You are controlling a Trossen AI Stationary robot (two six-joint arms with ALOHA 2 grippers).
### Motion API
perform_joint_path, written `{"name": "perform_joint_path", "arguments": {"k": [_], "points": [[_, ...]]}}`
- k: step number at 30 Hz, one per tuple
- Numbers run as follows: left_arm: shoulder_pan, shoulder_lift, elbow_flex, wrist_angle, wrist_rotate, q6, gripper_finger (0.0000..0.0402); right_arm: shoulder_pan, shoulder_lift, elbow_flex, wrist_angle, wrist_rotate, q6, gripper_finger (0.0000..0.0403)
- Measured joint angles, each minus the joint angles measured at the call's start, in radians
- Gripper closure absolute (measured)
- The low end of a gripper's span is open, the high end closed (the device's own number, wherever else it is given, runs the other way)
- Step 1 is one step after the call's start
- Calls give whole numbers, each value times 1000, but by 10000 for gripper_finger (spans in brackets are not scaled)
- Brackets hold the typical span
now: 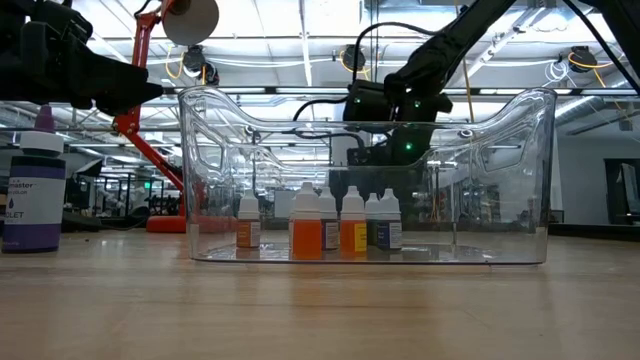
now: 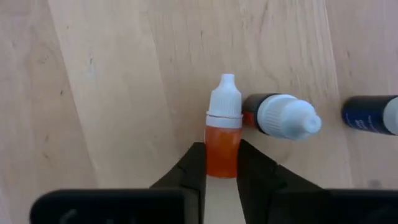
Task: Pick & Place food coloring
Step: Put the orange food coloring bottle into the transparent bin
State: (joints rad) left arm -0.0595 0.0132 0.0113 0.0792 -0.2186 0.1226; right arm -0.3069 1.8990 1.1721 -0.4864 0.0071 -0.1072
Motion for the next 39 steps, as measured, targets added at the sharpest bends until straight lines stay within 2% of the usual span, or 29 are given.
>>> {"name": "perform_joint_path", "arguments": {"k": [5,10,21,26,30,32,39], "points": [[0,0,0,0,0,0,96,43,-22,-1,-16,13,35,356],[0,0,0,0,0,0,96,132,-113,-7,-32,22,42,356],[0,0,0,0,0,0,96,323,-336,-3,-48,204,41,356],[0,0,0,0,0,0,96,413,-359,-3,-34,212,42,357],[0,0,0,0,0,0,96,481,-359,-3,-36,298,37,357],[0,0,0,0,0,0,96,510,-359,-3,-23,309,36,357],[0,0,0,1,0,0,96,579,-359,-3,141,303,-58,357]]}}
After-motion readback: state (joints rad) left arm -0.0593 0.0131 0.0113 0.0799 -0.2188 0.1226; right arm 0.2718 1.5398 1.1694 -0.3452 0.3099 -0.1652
